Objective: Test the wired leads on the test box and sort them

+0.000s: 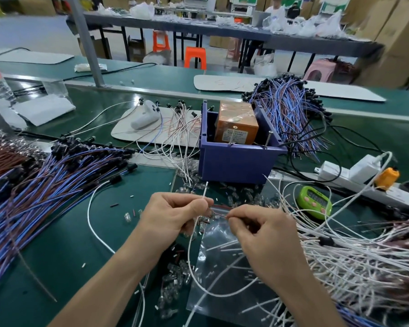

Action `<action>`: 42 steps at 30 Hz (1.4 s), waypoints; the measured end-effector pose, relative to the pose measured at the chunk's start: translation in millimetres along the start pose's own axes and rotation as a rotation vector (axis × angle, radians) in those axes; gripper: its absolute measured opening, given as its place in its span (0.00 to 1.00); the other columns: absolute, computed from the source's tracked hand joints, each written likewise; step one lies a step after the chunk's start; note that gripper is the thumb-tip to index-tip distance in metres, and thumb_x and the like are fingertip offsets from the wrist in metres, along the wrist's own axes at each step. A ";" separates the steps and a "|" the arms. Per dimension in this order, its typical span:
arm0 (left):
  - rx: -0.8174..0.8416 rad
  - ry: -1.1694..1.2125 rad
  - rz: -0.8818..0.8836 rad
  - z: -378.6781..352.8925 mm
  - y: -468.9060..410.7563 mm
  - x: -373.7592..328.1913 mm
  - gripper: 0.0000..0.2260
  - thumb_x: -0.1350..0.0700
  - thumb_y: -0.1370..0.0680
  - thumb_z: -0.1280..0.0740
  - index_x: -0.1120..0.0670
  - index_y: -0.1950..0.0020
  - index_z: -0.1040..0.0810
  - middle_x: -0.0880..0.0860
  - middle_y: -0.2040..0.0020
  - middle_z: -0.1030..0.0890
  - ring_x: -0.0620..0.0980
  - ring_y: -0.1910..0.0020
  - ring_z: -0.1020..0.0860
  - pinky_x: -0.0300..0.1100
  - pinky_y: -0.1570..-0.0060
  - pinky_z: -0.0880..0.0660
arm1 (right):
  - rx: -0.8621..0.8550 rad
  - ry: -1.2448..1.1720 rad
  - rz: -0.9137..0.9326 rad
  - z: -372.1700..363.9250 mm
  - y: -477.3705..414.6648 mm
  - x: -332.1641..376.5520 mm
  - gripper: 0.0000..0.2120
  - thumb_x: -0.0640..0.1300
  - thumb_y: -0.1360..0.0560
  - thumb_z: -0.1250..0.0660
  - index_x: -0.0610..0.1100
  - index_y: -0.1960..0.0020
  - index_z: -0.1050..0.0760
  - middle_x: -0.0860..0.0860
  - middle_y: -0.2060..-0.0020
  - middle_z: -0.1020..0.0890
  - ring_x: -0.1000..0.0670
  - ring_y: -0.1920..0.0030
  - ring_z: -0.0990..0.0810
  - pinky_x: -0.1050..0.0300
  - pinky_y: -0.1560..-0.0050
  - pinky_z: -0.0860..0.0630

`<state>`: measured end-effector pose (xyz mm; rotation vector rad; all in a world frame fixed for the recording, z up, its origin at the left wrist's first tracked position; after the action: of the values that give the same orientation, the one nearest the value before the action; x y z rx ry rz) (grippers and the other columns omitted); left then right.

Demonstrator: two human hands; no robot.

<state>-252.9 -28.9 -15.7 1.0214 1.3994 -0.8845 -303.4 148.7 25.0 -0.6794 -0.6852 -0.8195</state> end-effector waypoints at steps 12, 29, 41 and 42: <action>-0.167 -0.315 -0.036 16.1 -2.7 3.8 0.07 0.49 0.24 0.25 0.46 0.61 0.12 0.56 0.71 0.18 0.47 0.76 0.28 0.40 0.72 0.28 | -0.046 0.038 -0.007 2.0 -0.4 -2.6 0.08 0.42 0.23 0.28 0.54 0.57 0.16 0.62 0.67 0.18 0.56 0.70 0.22 0.66 0.73 0.30; -0.026 -0.489 -0.117 -9.5 11.1 -15.2 0.09 0.55 0.29 0.20 0.40 0.60 0.12 0.45 0.69 0.15 0.37 0.74 0.24 0.29 0.71 0.30 | -0.051 -0.112 -0.049 0.1 -2.9 -5.5 0.06 0.43 0.24 0.25 0.54 0.56 0.16 0.59 0.67 0.17 0.56 0.66 0.19 0.67 0.66 0.26; -0.212 -0.468 -0.160 18.1 6.7 -13.7 0.07 0.52 0.26 0.22 0.38 0.58 0.13 0.45 0.68 0.15 0.42 0.72 0.19 0.34 0.70 0.24 | 0.016 -0.054 -0.131 -3.9 -1.9 -17.6 0.12 0.38 0.21 0.31 0.56 0.52 0.18 0.64 0.62 0.18 0.59 0.69 0.21 0.67 0.73 0.29; -0.229 -0.429 -0.150 19.7 6.5 -12.4 0.06 0.52 0.26 0.22 0.40 0.58 0.13 0.48 0.70 0.16 0.43 0.75 0.20 0.34 0.72 0.26 | 0.047 -0.027 -0.121 -7.5 -1.3 -16.1 0.13 0.38 0.21 0.33 0.56 0.53 0.18 0.63 0.62 0.18 0.58 0.69 0.22 0.67 0.73 0.29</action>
<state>-240.1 -46.3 -4.7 0.5189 1.1850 -0.9614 -310.5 149.1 8.7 -0.6120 -0.7729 -0.9040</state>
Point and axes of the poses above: each hand's wrist, its own y-axis away from the middle knuckle, its own z-axis out of the back of the hand, x = y × z, the point moved 10 cm from there along -y, towards the middle knuckle
